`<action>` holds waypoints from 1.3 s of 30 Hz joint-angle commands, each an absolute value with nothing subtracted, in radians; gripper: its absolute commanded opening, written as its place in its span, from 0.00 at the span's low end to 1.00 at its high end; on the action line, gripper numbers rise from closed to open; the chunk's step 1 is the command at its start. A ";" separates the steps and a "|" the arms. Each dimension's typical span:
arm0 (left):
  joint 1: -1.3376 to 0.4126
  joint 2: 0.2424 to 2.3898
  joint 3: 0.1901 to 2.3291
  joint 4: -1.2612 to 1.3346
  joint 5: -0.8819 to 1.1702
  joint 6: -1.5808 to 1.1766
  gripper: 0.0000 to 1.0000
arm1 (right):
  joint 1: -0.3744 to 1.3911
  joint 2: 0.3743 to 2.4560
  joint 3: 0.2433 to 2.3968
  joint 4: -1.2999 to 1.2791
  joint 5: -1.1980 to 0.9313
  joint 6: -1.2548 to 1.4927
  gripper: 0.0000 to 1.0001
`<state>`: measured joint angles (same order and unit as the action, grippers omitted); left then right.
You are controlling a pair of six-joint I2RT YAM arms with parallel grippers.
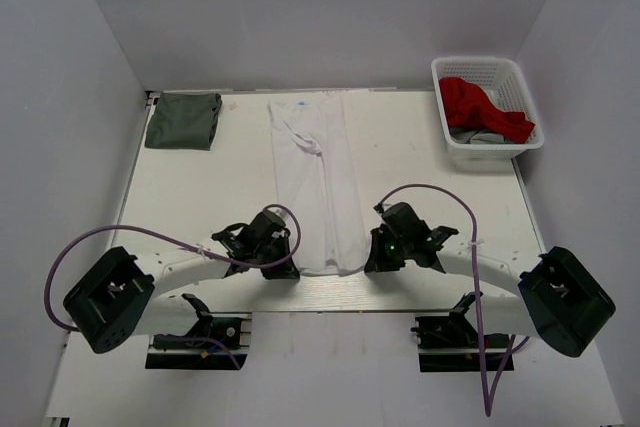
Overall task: Fold and stack the t-shirts
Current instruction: Grab the bottom of the folded rectangular tshirt with both arms, then fold the folded rectangular tshirt in 1/3 of the way
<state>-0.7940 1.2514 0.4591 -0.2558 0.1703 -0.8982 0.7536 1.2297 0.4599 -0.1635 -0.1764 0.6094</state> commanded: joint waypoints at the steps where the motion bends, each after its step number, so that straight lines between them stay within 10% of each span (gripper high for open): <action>1: -0.796 1.246 0.489 -0.265 0.159 -0.874 0.00 | 0.750 1.218 0.497 -0.124 -0.135 0.624 0.00; 39: -0.568 1.476 1.031 -0.282 -0.172 -0.756 0.00 | 0.652 1.601 1.155 -0.057 0.229 0.534 0.00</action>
